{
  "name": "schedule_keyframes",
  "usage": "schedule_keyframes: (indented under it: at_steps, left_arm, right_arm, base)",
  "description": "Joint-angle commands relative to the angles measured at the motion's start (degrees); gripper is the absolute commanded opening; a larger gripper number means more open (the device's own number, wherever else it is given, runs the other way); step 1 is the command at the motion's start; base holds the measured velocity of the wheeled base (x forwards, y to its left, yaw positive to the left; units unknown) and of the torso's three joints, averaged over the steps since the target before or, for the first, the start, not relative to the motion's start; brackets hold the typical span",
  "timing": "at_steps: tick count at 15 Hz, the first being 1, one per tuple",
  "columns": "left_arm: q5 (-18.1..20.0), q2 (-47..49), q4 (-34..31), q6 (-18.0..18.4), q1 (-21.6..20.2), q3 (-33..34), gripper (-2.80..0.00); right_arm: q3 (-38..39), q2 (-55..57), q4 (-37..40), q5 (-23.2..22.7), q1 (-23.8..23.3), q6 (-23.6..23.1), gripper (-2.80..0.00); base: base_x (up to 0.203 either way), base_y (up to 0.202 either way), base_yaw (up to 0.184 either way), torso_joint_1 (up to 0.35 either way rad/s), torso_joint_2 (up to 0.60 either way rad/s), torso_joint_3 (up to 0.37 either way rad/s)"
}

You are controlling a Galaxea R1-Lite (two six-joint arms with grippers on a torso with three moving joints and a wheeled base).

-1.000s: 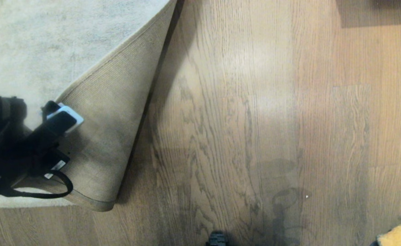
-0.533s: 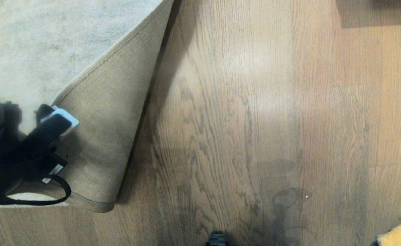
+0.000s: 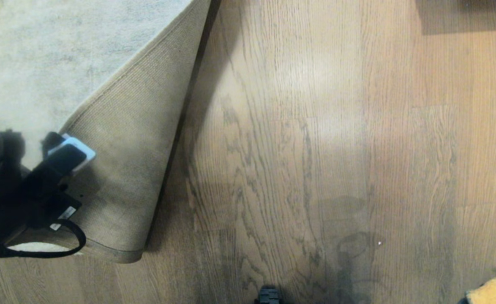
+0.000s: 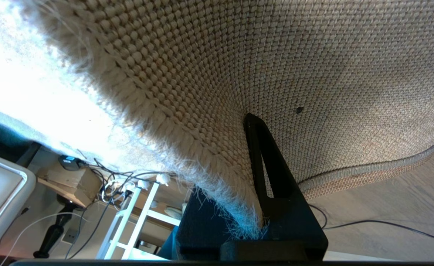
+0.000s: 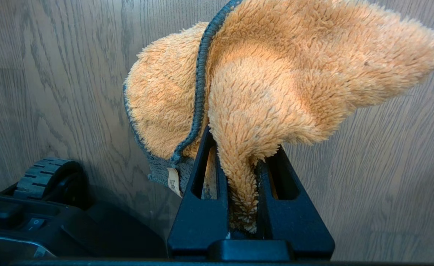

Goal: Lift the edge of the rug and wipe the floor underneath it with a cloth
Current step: Lift up the carpet

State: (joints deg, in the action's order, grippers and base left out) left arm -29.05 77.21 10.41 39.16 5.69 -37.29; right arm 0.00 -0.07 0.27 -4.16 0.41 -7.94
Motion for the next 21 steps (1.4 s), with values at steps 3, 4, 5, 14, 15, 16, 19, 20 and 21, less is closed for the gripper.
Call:
schedule_keyframes:
  at_steps: [3,4,5,14,15,16,19,20,21]
  left_arm:
    - [-0.2,-0.1,0.1,0.2,-0.4,0.0,-2.80]
    - [-0.2,-0.1,0.1,0.2,-0.4,0.2,-2.80]
    - [-0.2,-0.2,0.2,0.2,-0.4,0.4,-2.80]
    - [0.0,0.0,0.1,0.1,-0.2,0.6,-2.80]
    - [0.0,0.1,0.1,0.1,-0.2,0.6,-2.80]
    - [-0.1,0.1,0.1,0.2,-0.2,0.6,-2.80]
    - [-0.1,0.2,0.1,0.1,-0.2,0.6,-2.80]
    - [-0.1,0.1,0.1,0.1,-0.2,0.6,-2.80]
    - [-0.1,0.1,0.1,0.1,-0.2,0.6,-2.80]
  right_arm:
    - [0.0,0.1,0.1,0.0,0.0,-0.4,-2.80]
    - [0.0,0.1,0.1,-0.1,0.0,-0.4,-2.80]
    - [0.0,0.1,0.1,0.0,0.0,-0.1,-2.80]
    - [-4.9,6.5,1.5,-1.9,0.0,-0.9,-2.80]
    - [-6.7,9.0,1.4,-3.0,0.1,-0.8,-2.80]
    - [-8.4,11.7,1.3,-4.9,0.3,-0.8,-2.80]
    - [-11.8,20.8,-1.1,-14.8,0.4,-1.0,-2.80]
    - [-12.4,23.4,-1.8,-19.8,0.4,-1.2,-2.80]
    - [-13.3,26.2,-2.3,-24.7,0.4,-1.4,-2.80]
  base:
    - [0.000,0.000,0.000,0.000,0.00,0.000]
    - [0.000,0.000,0.000,0.000,0.00,0.000]
    - [0.000,0.000,0.000,0.000,0.00,0.000]
    - [0.000,0.000,0.000,0.000,0.00,0.000]
    - [0.000,0.000,0.000,0.000,0.00,0.000]
    - [0.000,0.000,0.000,0.000,0.00,0.000]
    - [0.000,0.000,0.000,0.000,0.00,0.000]
    - [0.000,0.000,0.000,0.000,0.00,0.000]
    - [0.000,0.000,0.000,0.000,0.00,0.000]
